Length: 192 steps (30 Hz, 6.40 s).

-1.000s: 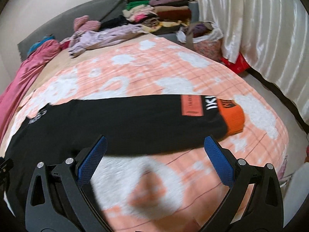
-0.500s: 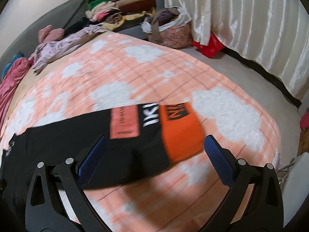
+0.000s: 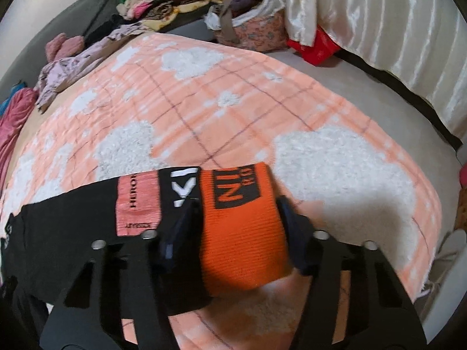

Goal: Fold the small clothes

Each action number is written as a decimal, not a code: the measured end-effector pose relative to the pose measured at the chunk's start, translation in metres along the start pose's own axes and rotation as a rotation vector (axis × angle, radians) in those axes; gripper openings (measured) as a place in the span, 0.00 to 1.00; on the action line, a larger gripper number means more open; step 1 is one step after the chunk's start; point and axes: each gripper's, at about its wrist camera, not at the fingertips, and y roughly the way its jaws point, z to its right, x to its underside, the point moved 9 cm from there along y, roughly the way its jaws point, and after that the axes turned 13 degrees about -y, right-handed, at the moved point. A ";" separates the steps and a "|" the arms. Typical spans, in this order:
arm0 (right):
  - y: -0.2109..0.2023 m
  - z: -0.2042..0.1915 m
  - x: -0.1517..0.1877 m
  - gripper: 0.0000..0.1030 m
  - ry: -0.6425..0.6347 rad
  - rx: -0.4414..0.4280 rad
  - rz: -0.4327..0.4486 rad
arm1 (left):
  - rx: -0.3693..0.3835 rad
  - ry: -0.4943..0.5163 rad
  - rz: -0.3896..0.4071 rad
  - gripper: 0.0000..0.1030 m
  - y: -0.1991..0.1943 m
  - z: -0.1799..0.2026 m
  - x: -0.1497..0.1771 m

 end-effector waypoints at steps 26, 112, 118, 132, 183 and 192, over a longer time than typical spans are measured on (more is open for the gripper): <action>-0.134 -0.284 -0.024 0.06 -0.392 -0.601 0.251 | 0.072 -0.109 0.062 0.96 -0.036 -0.037 -0.005; -0.095 -0.396 0.075 0.47 -0.761 -0.586 0.148 | 0.038 -0.329 0.122 0.32 -0.059 -0.141 -0.013; -0.063 -0.389 0.087 0.47 -0.782 -0.502 0.038 | -0.119 -0.287 0.076 0.36 -0.026 -0.165 0.005; -0.090 -0.417 0.112 0.53 -0.879 -0.591 0.069 | -0.038 -0.241 0.088 0.48 -0.054 -0.141 0.022; -0.243 -0.543 0.207 0.90 -1.041 -0.750 0.247 | -0.239 -0.616 0.240 0.95 -0.198 -0.369 0.107; -0.251 -0.570 0.232 0.90 -1.095 -0.761 0.241 | -0.288 -0.753 0.241 0.95 -0.209 -0.437 0.140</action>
